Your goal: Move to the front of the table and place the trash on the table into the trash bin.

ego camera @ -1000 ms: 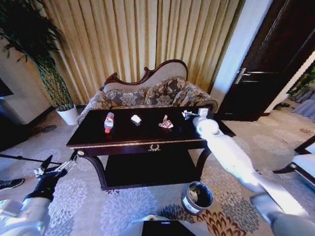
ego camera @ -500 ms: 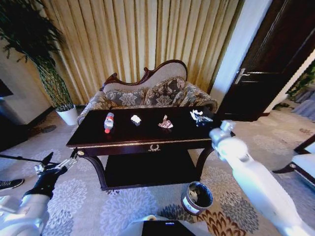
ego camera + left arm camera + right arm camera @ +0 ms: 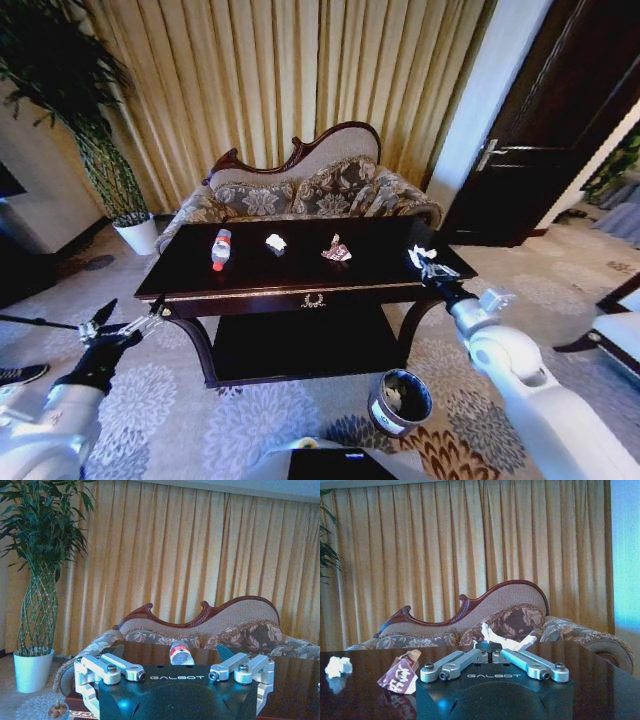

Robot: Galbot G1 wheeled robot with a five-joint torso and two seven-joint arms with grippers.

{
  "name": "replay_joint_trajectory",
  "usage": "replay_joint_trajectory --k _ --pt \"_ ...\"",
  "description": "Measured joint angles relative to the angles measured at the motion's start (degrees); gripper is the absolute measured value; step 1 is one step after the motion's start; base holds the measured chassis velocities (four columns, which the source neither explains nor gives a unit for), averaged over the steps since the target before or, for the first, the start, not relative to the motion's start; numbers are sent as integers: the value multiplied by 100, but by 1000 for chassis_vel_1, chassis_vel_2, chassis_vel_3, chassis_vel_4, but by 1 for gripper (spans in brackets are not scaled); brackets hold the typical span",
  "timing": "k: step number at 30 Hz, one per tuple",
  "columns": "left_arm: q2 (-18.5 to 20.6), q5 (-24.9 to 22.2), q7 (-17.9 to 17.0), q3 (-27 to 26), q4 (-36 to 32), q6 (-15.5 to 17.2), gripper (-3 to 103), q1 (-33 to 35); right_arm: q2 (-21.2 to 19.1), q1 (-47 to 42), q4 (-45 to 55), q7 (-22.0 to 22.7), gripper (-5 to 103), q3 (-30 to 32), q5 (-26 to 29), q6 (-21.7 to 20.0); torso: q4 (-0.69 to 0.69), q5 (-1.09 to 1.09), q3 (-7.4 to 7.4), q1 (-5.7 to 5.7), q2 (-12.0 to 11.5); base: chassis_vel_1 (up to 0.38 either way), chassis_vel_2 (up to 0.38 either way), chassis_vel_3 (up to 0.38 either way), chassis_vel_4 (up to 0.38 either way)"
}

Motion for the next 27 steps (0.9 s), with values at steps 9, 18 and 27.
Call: replay_joint_trajectory --k 9,18,27 --pt "10 22 5 77 0 0 100 4 42 -44 80 37 0 -32 -37 -32 0 0 1 3 -1 92 -86 -86 83" --pt "-22 36 5 62 0 0 100 17 141 -110 83 47 0 -85 -171 -122 0 -1 -1 -2 0 211 -237 -223 221" --pt "-134 40 5 59 0 -2 100 29 230 -84 -445 46 0 -328 -491 -392 2 1 -2 -4 3 98 -115 -105 105"
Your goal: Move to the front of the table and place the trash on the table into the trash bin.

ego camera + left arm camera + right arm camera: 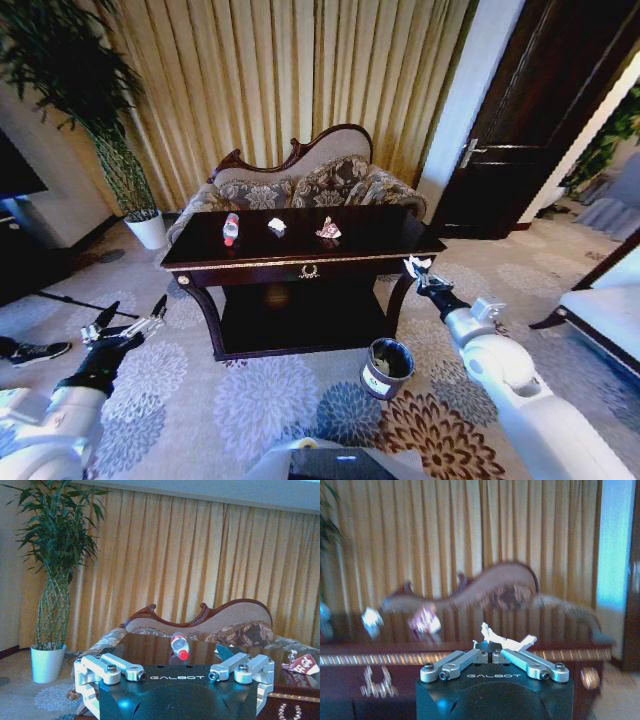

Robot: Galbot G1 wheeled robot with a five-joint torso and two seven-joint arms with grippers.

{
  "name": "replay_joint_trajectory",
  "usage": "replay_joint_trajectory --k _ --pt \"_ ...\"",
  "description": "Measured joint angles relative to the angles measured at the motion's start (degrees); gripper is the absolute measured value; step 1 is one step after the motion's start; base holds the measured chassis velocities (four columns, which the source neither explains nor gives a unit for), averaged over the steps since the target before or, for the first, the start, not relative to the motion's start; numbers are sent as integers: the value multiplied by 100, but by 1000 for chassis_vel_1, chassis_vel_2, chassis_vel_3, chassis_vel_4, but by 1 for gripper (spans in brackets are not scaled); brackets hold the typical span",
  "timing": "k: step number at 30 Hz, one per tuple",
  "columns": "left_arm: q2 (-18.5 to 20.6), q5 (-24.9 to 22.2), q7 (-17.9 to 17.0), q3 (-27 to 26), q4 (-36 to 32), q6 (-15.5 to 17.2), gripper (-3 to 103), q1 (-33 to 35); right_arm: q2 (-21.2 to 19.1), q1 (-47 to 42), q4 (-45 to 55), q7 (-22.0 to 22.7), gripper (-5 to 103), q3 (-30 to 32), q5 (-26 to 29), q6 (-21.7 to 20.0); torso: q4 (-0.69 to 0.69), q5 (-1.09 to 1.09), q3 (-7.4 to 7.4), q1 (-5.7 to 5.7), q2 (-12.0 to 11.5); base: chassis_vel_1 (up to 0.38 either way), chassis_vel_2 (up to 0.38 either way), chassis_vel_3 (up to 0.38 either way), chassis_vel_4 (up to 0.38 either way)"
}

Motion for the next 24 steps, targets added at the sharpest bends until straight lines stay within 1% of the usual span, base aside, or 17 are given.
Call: replay_joint_trajectory --k 3,4,5,7,8,9,14,15,17,19,20,23,24 --pt "-23 0 3 5 0 -2 100 -3 71 -28 -505 22 0 -103 -45 -222 -2 0 4 7 -5 0 0 0 0" --pt "-25 0 4 6 0 -5 100 -12 120 -14 -905 37 0 -189 -84 -335 -2 -2 5 10 -7 -40 51 11 -31" --pt "-25 0 4 6 0 -5 100 -12 120 -14 -905 37 0 -189 -84 -335 -2 -2 5 10 -7 -40 51 11 -31" --pt "-23 1 6 24 0 -6 100 -22 201 79 -1378 43 0 -321 -182 -396 -4 0 4 10 -7 -20 25 18 -22" --pt "-10 15 6 65 0 -6 100 -35 310 263 -1930 74 0 -520 -302 -390 -4 0 4 10 -6 0 0 0 0" --pt "-10 15 6 65 0 -6 100 -35 310 263 -1930 74 0 -520 -302 -390 -4 0 4 10 -6 0 0 0 0" --pt "12 150 6 168 0 -10 100 -43 654 1009 -3745 97 0 -1121 -815 -103 -1 2 2 3 -3 0 0 0 0" --pt "12 150 6 168 0 -10 100 -43 654 1009 -3745 97 0 -1121 -815 -103 -1 2 2 3 -3 0 0 0 0" --pt "-2 177 4 221 0 -10 100 -87 804 1322 -4346 87 0 -1254 -966 -50 -4 1 2 4 -3 0 0 0 0" --pt "-37 236 2 297 0 -10 100 -113 961 1659 -4814 77 0 -1376 -1120 4 -4 -2 2 4 -4 0 0 0 0" --pt "-37 236 2 297 0 -10 100 -113 961 1659 -4814 77 0 -1376 -1120 4 -4 -2 2 4 -4 0 0 0 0" --pt "-109 296 21 336 0 -22 100 -76 1195 2143 -5340 80 0 -1498 -1320 43 1 -2 2 5 -4 0 0 0 0" --pt "-109 296 21 336 0 -22 100 -76 1195 2143 -5340 80 0 -1498 -1320 43 1 -2 2 5 -4 0 0 0 0"
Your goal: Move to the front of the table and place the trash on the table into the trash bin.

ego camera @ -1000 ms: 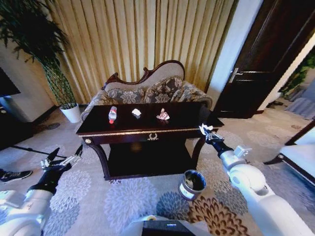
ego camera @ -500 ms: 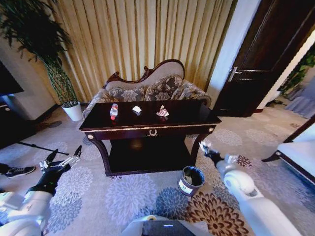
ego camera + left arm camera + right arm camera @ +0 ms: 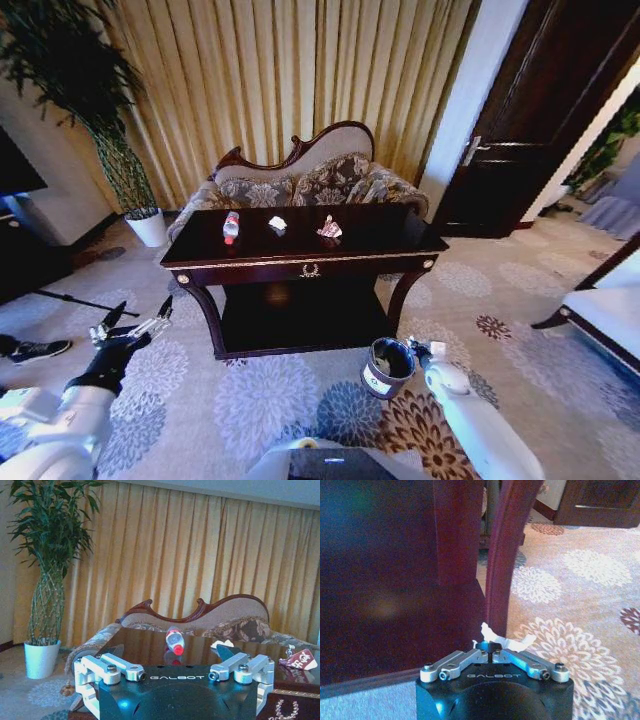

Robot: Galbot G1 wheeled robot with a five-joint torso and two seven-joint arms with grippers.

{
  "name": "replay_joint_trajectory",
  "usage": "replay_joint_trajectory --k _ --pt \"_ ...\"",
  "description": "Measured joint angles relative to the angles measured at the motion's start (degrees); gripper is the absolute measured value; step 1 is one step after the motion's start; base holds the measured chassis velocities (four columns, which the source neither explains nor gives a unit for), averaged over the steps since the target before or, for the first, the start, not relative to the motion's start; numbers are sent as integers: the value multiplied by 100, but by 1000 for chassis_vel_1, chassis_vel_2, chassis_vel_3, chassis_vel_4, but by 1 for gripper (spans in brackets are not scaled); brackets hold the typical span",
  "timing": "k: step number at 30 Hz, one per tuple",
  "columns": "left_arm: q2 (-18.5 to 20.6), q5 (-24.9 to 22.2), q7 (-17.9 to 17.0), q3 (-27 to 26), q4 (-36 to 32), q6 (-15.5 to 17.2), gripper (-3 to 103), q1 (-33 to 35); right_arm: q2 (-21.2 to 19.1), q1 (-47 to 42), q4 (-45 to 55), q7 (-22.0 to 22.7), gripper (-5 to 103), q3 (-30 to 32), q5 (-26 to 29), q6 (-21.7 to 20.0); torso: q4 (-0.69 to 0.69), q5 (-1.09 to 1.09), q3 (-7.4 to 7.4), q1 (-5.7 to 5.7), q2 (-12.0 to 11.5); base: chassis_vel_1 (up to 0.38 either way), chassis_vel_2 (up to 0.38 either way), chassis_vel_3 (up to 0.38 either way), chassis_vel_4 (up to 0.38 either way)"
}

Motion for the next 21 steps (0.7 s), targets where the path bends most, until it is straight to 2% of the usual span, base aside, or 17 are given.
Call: replay_joint_trajectory --k 2,4,7,10,13,15,16,20,21 --pt "-4 2 15 -24 0 -9 100 24 101 172 -208 12 0 -27 -160 0 -1 0 0 0 0 0 0 0 0" --pt "25 -1 31 -84 0 -19 100 45 192 290 -380 29 10 -35 -334 -3 -4 1 0 0 0 0 0 0 0" --pt "48 -7 39 -114 0 -23 100 51 223 312 -428 40 16 -29 -412 -6 -3 1 0 0 0 0 0 0 0" --pt "76 -14 51 -121 0 -26 100 53 227 301 -451 51 32 9 -511 -11 -4 0 0 0 0 0 0 0 0" --pt "81 -15 53 -99 0 -26 100 53 215 285 -439 54 37 32 -512 -14 -4 1 0 0 0 0 0 0 0" --pt "83 -15 54 -58 0 -26 100 47 186 258 -391 57 49 66 -507 -17 -4 1 0 0 0 0 0 0 0" --pt "83 -15 54 -58 0 -26 100 47 186 258 -391 57 49 66 -507 -17 -4 1 0 0 0 0 0 0 0" --pt "91 -15 54 -30 0 -24 100 46 142 166 -272 63 70 115 -460 -27 -3 1 0 0 0 0 0 0 0" --pt "91 -15 54 -30 0 -24 100 46 142 166 -272 63 70 115 -460 -27 -3 1 0 0 0 0 0 0 0"
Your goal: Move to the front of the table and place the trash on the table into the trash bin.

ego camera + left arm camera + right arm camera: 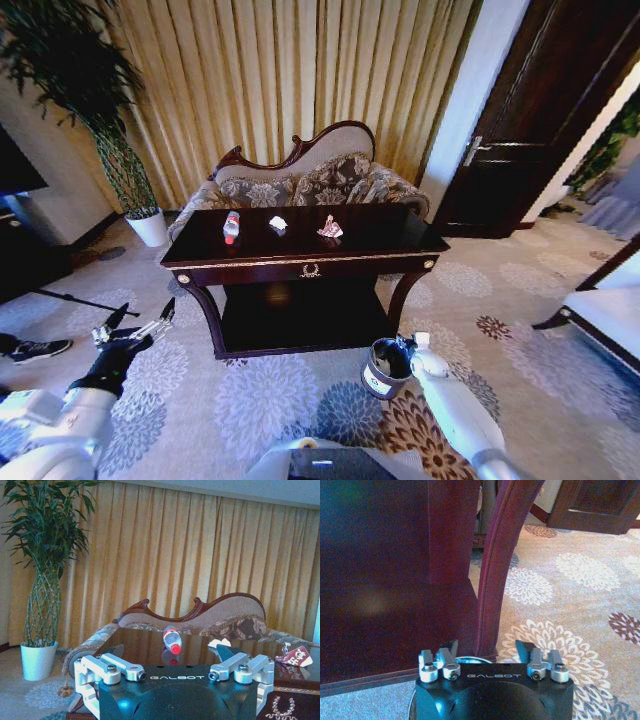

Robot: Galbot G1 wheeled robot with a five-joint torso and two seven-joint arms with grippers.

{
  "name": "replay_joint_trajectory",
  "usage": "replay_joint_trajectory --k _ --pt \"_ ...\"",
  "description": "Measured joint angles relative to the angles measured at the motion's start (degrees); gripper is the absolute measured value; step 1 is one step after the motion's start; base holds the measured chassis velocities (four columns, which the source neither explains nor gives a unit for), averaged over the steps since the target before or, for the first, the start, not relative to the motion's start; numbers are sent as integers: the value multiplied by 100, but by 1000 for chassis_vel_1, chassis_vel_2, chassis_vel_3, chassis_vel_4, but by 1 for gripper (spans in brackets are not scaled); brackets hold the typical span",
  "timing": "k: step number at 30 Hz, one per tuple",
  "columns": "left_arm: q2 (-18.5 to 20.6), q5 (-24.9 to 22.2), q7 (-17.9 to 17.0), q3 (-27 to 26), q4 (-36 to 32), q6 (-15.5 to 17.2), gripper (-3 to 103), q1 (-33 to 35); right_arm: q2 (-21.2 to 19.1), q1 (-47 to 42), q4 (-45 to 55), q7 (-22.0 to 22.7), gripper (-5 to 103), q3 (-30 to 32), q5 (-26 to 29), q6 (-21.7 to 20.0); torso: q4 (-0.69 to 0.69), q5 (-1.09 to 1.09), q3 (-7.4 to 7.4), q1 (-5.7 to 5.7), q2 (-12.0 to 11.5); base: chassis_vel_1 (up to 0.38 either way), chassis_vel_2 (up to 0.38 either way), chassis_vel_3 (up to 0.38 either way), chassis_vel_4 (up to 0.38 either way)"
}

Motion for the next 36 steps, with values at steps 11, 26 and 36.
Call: replay_joint_trajectory --k 11,26,36 --pt "-37 9 5 20 0 4 100 -4 -46 -365 478 34 100 114 268 -147 0 0 0 0 0 0 0 0 0" --pt "1 -12 -11 -75 0 -8 100 -4 -571 -1019 3922 193 100 509 1531 -251 0 1 0 0 0 0 0 0 0" --pt "54 -148 -36 -216 0 15 100 -126 -1243 -1151 5919 520 100 613 1707 -353 0 0 0 0 0 0 0 0 0"
